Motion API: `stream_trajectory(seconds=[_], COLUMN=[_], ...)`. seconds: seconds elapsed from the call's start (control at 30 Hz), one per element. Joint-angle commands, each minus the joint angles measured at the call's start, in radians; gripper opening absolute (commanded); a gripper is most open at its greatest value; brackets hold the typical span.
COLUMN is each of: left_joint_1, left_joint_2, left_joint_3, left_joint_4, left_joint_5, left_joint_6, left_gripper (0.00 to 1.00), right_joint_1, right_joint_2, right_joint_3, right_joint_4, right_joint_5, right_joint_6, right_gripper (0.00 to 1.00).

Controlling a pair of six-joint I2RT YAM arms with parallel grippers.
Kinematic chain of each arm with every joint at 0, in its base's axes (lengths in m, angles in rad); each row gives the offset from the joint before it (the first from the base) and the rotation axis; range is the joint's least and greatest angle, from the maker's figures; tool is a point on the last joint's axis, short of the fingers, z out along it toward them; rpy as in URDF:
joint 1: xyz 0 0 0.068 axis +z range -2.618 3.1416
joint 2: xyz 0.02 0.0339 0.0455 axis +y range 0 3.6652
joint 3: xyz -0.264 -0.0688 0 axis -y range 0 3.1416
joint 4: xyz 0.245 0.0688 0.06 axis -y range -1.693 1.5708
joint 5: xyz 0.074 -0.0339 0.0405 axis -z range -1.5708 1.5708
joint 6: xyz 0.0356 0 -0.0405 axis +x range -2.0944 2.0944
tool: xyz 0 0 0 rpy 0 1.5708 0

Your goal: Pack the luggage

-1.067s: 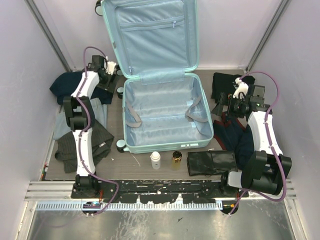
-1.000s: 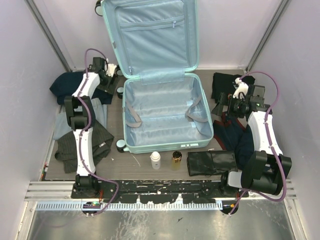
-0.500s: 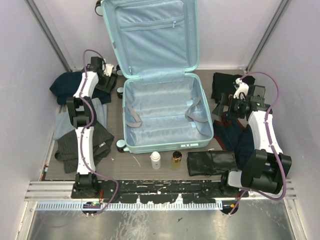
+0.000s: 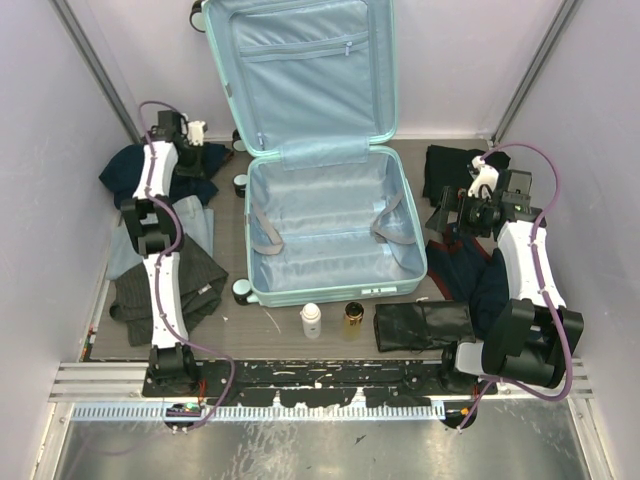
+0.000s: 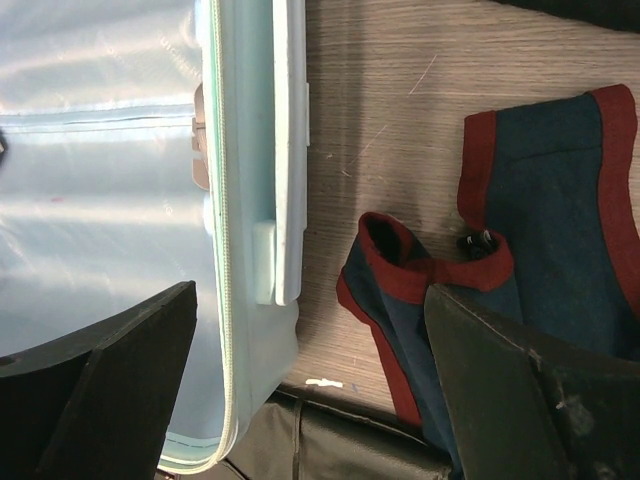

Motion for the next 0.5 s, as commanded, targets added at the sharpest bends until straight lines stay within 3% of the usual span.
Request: stream_trajectory(seconds=[0.0,0.17,0.47], left_joint_1=[0.087,0.150,0.217], left_joint_2=[-0.084,-0.199,-0.271], left_joint_3=[0.049,0.019,0.023], left_joint_4=[0.029,0.126,0.173], left_joint_5=[0.184,0.347,0.430], left_joint_6=[-0.143,-0.280,-0.383], left_gripper=[0.00,0.00,0.00], right_joint_1=[-0.004,-0.006,-0.006], right_joint_2=[-0.011,-0.016,-0.036], right_joint_3=[0.050,0.044,0.041], right_joint_4=[0.004,0.005,0.004], right_joint_5=[0.000,-0.016,-0.028], right_joint_6=[-0.014,-0.010,-0.008], right_gripper=[1.00,1.00,1.00])
